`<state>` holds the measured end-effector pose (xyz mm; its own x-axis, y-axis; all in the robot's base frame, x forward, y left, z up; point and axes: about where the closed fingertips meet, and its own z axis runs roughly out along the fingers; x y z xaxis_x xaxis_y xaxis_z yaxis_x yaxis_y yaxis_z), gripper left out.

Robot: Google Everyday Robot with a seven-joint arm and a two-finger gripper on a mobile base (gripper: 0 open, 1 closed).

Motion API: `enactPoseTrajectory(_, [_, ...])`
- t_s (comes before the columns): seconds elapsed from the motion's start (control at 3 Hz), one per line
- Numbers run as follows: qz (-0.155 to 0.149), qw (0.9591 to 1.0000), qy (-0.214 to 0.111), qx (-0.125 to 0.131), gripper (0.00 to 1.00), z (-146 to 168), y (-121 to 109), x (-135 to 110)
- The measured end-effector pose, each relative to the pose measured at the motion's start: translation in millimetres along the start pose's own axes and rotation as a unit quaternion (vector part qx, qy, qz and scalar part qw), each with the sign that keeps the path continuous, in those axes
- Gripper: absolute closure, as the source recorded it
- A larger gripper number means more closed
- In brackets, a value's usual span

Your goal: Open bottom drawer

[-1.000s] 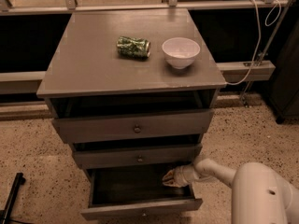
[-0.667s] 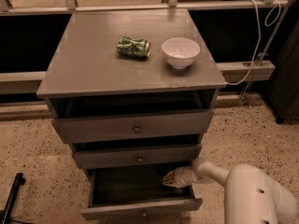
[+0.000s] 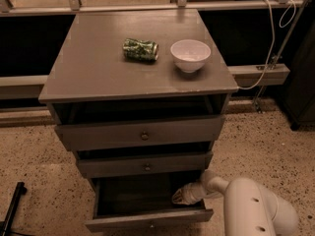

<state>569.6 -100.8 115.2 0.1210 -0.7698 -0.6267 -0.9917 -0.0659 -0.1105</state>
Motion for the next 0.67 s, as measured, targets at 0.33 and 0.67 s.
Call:
enactPoseTrajectory(0.33, [-0.019, 0.9995, -0.014, -0.024, 0.9, 3.9, 23.4, -2.8])
enactPoseTrajectory(0.67, [-0.039, 0.9977, -0.032, -0.045, 0.89, -1.7, 51.2, -16.4])
